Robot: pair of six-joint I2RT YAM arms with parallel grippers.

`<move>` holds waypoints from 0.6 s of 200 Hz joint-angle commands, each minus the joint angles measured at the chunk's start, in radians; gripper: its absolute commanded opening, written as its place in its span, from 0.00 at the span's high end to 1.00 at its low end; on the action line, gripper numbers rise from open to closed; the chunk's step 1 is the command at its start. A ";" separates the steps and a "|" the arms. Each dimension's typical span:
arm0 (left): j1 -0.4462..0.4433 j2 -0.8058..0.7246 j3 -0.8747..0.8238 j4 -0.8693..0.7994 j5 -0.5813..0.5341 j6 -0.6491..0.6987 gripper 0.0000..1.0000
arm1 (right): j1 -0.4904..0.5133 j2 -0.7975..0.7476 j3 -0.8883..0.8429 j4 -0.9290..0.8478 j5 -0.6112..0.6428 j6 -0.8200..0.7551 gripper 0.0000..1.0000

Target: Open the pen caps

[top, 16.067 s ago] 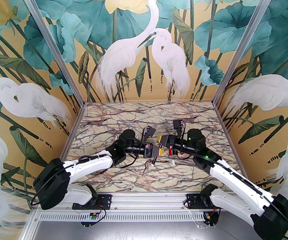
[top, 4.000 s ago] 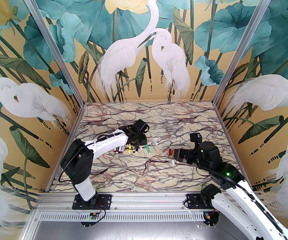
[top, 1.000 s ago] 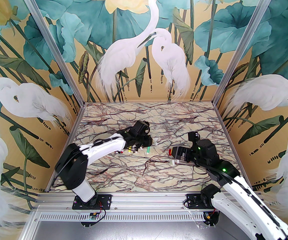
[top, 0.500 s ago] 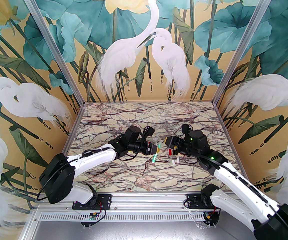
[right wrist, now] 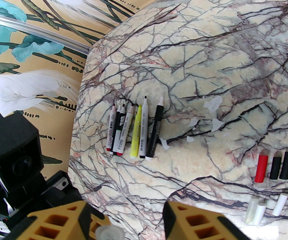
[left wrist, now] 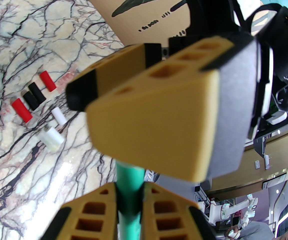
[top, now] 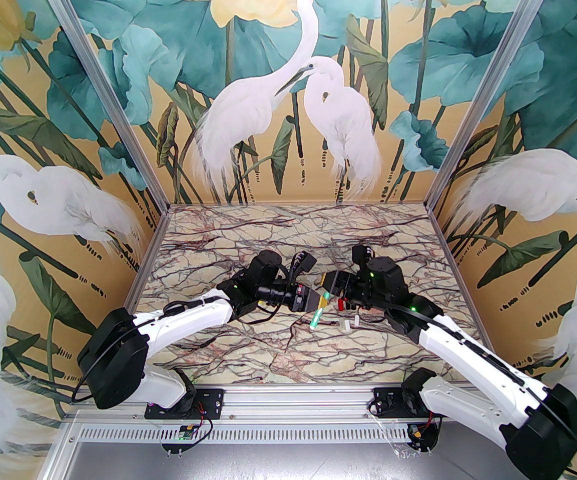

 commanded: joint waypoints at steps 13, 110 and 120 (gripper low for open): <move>-0.015 0.021 0.009 0.040 0.039 -0.016 0.83 | 0.007 0.002 0.015 0.037 -0.010 0.017 0.53; -0.017 0.021 0.006 0.048 0.021 -0.022 0.84 | 0.021 0.011 0.009 0.041 -0.024 0.031 0.65; -0.016 0.022 0.005 0.046 0.020 -0.020 0.84 | 0.023 0.010 0.007 0.040 -0.024 0.030 0.66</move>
